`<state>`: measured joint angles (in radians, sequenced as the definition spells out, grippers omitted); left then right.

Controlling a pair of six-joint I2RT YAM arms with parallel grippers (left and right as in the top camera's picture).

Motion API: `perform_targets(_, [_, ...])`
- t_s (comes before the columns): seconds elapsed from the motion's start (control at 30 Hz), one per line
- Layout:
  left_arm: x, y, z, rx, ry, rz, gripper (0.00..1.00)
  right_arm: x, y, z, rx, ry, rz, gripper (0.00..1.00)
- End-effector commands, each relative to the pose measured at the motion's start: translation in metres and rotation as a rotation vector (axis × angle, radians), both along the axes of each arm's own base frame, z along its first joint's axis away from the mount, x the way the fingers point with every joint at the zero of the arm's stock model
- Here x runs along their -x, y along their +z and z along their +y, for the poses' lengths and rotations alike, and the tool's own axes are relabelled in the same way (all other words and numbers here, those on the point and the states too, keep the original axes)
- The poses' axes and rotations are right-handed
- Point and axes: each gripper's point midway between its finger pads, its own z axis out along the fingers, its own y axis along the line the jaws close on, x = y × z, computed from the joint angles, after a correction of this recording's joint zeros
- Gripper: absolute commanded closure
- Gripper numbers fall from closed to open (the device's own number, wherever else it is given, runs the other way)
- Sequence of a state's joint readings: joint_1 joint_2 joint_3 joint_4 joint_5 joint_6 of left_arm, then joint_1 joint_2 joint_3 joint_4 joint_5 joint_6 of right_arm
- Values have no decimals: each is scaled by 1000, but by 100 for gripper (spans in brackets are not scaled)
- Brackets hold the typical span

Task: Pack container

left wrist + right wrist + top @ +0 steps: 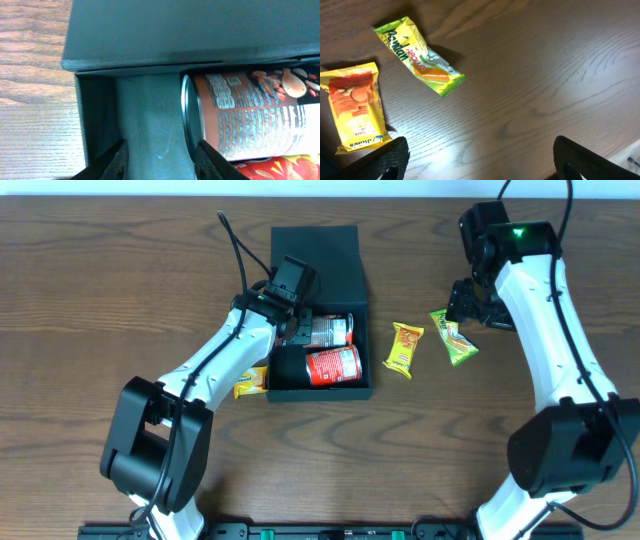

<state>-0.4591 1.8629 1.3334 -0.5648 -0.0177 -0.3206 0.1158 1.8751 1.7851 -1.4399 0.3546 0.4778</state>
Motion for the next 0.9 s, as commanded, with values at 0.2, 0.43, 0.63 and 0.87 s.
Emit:
perform_targets(0.2, [0,-4,-9,47,2,19,50,-4,11,0,0,10,-37,8])
perform_targets(0.43, [0,-5,-8,45,5,21,68,-4,11,0,0,11,-37,8])
perform_targets(0.63, [0,-6,0,5,21,18,91,-4,11,0,1,14,-36,8])
perform_targets(0.87, [-9,-8,11,-71,30,-26,94,-4,11,0,0,14,-37,8])
